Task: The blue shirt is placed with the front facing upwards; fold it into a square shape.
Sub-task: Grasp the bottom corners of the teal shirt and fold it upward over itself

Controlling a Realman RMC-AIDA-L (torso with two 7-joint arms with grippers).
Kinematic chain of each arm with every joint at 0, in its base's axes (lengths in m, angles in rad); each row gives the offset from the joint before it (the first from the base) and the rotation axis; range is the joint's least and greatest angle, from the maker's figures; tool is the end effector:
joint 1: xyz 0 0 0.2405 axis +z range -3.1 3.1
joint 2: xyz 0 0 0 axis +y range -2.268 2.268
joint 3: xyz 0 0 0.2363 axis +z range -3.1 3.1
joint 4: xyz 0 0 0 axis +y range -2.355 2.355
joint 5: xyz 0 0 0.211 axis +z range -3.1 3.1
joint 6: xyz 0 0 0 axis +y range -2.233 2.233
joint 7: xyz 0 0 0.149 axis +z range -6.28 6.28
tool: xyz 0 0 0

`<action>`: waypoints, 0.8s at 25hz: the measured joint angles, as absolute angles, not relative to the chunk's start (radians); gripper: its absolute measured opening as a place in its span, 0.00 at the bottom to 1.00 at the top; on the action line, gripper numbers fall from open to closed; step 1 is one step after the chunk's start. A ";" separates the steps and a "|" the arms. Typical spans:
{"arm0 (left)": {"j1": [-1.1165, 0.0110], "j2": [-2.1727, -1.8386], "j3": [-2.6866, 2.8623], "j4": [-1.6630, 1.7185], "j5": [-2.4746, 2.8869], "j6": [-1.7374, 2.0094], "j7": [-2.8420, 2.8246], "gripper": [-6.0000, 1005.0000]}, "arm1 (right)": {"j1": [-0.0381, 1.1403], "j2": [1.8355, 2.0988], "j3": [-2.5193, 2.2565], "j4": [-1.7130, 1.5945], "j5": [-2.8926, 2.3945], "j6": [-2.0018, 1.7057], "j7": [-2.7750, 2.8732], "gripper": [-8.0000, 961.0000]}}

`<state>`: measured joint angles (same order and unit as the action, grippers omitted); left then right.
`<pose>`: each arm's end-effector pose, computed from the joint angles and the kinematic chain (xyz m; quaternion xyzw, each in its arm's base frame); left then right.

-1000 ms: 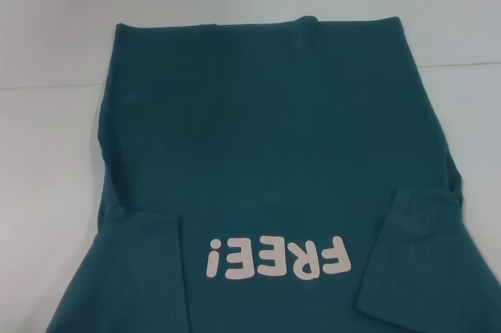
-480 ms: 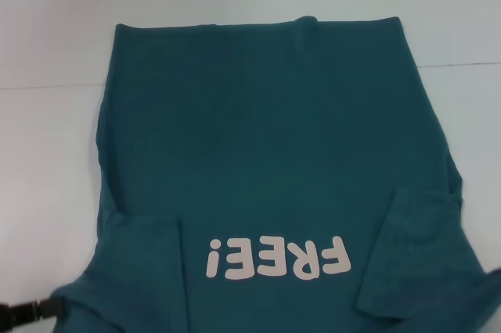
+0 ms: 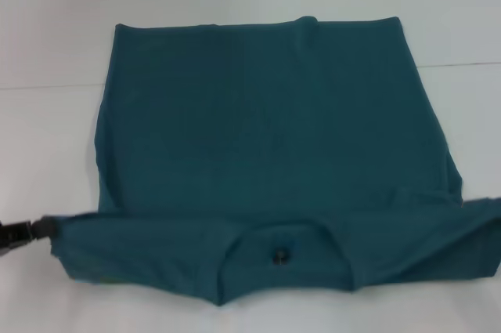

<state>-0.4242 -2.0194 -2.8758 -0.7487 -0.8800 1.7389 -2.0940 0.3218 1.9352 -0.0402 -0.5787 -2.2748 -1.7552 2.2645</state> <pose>-0.3175 0.2800 0.0750 -0.7464 -0.5904 -0.2843 0.1163 0.3618 0.2391 0.0985 -0.5901 0.7042 0.3770 0.1169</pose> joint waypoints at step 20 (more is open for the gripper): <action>-0.525 -2.008 -2.871 -0.663 -0.888 1.523 -2.052 0.06 | 0.390 1.930 -0.038 -0.519 -2.185 -1.567 2.271 0.06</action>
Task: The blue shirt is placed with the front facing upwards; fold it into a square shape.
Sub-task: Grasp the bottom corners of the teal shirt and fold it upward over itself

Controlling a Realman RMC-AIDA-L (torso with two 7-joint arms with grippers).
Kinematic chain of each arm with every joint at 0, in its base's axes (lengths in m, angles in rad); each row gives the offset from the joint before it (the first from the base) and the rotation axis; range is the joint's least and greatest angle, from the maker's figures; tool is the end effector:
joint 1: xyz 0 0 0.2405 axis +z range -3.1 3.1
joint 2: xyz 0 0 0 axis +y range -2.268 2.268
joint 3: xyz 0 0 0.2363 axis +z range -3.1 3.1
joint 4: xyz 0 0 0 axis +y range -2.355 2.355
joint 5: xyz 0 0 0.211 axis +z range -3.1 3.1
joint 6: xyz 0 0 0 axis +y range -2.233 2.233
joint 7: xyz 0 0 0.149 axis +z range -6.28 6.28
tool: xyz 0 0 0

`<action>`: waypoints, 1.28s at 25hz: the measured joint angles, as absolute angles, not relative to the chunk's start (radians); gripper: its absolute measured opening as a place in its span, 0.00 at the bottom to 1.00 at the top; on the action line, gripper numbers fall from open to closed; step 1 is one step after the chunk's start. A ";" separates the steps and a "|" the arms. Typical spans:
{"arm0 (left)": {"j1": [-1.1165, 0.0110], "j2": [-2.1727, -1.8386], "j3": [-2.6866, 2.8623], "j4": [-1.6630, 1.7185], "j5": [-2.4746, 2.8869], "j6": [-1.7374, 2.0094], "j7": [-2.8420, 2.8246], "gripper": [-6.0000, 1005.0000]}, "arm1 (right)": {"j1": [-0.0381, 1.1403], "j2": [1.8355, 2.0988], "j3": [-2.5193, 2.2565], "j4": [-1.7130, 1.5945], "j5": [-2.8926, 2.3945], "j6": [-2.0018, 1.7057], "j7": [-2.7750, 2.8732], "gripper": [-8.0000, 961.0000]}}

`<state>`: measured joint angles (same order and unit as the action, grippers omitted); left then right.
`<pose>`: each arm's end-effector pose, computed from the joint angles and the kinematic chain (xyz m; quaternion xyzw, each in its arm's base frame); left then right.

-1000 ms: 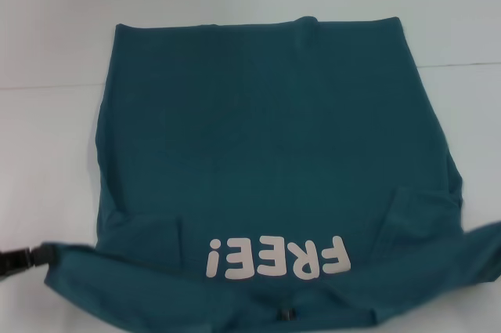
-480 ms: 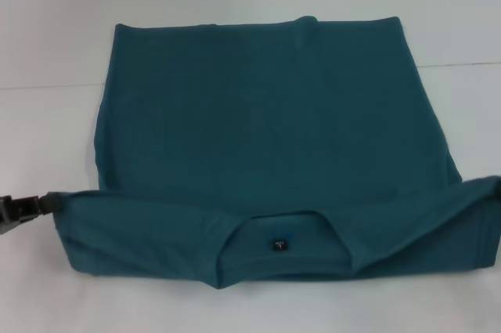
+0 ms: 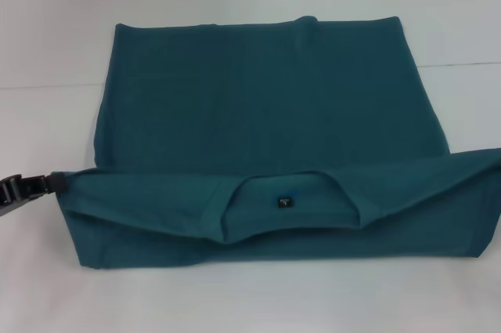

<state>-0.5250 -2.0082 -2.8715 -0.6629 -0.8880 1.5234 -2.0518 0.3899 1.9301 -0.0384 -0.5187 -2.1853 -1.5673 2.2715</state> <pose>-0.3114 0.3275 0.0677 -0.7484 -0.5724 -0.2833 0.1787 0.3622 0.2816 0.1018 -0.5608 0.6960 0.4142 0.1719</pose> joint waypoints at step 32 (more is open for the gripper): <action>-0.658 -2.020 -2.864 -0.628 -0.901 1.306 -1.960 0.06 | 0.497 1.950 -0.054 -0.477 -2.081 -1.349 2.246 0.06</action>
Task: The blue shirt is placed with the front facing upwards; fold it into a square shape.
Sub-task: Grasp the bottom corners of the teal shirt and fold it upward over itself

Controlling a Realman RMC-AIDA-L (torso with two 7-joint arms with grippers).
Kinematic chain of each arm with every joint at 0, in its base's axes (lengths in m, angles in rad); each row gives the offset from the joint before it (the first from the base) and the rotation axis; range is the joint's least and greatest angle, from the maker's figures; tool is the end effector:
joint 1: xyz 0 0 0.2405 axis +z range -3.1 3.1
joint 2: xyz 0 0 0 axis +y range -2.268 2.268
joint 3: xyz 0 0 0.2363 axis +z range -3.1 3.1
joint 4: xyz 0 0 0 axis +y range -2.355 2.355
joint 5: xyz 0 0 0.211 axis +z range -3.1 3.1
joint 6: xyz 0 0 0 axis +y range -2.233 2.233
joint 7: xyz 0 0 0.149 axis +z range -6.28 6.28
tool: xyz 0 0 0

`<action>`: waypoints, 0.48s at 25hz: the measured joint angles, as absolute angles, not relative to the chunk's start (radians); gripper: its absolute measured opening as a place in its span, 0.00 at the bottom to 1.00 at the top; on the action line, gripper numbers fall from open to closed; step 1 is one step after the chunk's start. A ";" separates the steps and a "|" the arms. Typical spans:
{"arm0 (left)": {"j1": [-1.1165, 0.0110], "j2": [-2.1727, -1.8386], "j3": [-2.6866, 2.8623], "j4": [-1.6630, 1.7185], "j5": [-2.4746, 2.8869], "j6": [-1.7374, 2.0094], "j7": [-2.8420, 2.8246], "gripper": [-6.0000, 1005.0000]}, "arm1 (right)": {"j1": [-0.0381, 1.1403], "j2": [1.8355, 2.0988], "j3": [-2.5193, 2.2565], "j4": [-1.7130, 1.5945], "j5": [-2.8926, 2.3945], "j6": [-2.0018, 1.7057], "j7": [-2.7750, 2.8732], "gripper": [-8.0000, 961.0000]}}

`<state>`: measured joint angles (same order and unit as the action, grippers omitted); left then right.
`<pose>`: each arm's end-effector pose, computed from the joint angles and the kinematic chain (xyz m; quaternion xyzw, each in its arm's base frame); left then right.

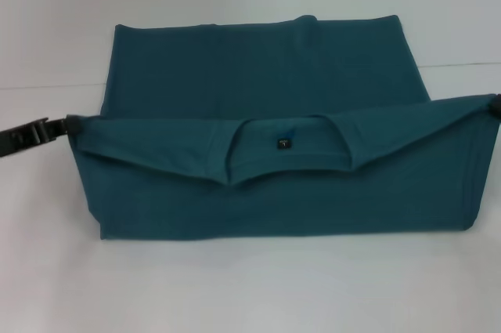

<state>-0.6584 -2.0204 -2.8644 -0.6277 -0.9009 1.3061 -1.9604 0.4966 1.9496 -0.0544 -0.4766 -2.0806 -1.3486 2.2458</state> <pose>-0.2850 0.3834 0.0639 -0.7715 -0.5139 -0.2776 0.2523 0.3486 0.3360 0.0999 -0.5394 0.6756 0.4487 0.2265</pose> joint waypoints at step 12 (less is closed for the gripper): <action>-0.718 -2.020 -2.780 -0.586 -0.913 1.158 -1.948 0.06 | 0.536 1.953 -0.064 -0.477 -2.080 -1.262 2.241 0.06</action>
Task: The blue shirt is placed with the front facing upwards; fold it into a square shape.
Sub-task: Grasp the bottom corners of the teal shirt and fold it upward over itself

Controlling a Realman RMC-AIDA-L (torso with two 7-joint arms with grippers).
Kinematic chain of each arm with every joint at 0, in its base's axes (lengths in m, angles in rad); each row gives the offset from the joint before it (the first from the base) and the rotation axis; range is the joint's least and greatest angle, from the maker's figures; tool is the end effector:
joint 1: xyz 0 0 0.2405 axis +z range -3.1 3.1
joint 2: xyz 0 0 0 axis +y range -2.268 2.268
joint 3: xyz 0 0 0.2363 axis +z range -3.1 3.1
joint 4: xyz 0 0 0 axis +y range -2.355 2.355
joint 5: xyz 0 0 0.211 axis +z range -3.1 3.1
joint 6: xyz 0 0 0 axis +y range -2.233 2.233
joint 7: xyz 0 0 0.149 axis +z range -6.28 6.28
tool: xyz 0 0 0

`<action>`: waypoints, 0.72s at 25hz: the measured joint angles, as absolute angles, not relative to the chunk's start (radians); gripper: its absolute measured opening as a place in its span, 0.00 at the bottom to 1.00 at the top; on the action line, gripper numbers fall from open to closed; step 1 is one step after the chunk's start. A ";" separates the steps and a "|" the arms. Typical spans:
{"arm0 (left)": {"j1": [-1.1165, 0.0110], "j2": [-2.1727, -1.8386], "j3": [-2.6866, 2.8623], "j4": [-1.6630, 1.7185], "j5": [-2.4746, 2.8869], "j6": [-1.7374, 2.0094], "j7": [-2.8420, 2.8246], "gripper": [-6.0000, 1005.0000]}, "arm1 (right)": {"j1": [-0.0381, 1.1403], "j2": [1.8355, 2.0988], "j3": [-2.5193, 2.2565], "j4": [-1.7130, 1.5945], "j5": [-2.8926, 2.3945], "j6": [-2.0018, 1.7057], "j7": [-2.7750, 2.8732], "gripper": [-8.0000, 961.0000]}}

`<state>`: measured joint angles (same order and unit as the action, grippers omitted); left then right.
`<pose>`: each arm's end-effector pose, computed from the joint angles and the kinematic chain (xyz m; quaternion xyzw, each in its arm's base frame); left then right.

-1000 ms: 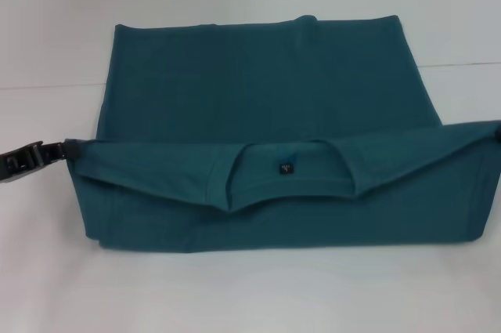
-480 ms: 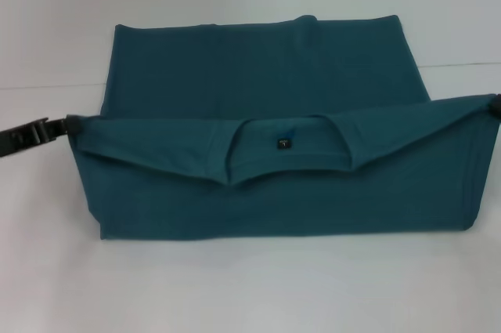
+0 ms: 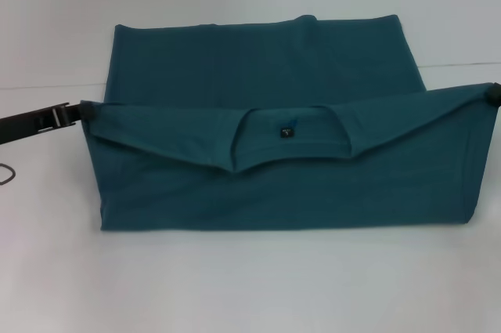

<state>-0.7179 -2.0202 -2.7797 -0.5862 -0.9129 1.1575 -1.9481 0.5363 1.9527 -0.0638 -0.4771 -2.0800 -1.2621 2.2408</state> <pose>-0.2716 0.4091 0.0530 -0.7830 -0.4953 -0.2490 0.2821 0.3458 0.3536 0.1005 -0.5370 0.6729 0.4416 0.2527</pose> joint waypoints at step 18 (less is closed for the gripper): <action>-0.777 -2.007 -2.754 -0.561 -0.913 1.053 -1.936 0.06 | 0.609 1.943 -0.077 -0.478 -2.078 -1.162 2.220 0.06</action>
<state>-0.7771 -2.0068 -2.7542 -0.5608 -0.9126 1.0534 -1.9358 0.6092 1.9426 -0.0768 -0.4777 -2.0783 -1.1624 2.2198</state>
